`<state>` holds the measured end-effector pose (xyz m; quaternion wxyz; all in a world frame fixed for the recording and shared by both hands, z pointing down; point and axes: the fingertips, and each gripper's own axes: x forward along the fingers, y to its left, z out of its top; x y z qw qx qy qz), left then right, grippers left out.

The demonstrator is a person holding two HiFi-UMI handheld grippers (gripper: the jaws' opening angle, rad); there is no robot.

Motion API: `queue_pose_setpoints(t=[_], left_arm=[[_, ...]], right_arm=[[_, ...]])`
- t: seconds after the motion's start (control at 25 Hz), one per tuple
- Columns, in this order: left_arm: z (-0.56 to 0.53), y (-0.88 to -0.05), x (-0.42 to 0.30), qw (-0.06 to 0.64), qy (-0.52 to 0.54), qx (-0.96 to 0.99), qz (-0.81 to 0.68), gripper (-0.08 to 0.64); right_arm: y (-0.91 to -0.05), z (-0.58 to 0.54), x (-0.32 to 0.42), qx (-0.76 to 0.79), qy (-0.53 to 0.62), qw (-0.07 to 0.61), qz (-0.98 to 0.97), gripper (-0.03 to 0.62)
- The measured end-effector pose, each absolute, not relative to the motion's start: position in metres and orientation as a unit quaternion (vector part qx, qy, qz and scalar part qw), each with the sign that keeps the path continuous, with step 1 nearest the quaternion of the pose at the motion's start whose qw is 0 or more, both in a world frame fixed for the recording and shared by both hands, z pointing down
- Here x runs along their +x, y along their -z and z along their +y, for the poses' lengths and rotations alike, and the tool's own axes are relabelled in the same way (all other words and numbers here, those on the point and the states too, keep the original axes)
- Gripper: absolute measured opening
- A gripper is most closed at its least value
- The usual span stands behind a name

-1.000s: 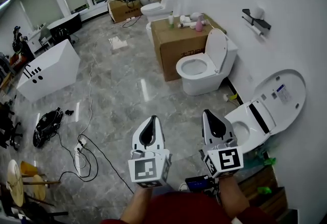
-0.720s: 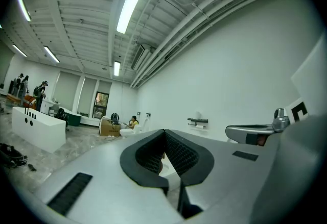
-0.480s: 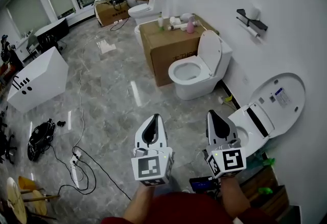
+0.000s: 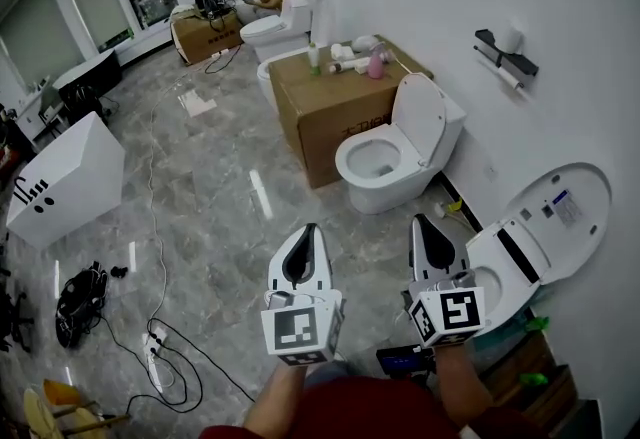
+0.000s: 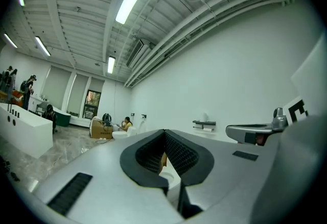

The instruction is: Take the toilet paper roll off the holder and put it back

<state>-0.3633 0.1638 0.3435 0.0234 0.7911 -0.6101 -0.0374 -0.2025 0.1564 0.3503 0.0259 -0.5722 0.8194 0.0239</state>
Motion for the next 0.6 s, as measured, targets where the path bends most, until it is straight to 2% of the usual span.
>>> queue_pose_setpoints(t=[0.32,0.6], left_arm=[[0.109,-0.343,-0.390,0.031,0.028,0.802,-0.595,0.015],[0.054,-0.351,-0.352,0.021,0.049,0.821,-0.568,0.015]], right_arm=[[-0.345,0.113,-0.227,-0.588,-0.028,0.037,0.808,0.018],[-0.364,0.065,-0.192,-0.604,-0.020,0.037,0.796,0.018]])
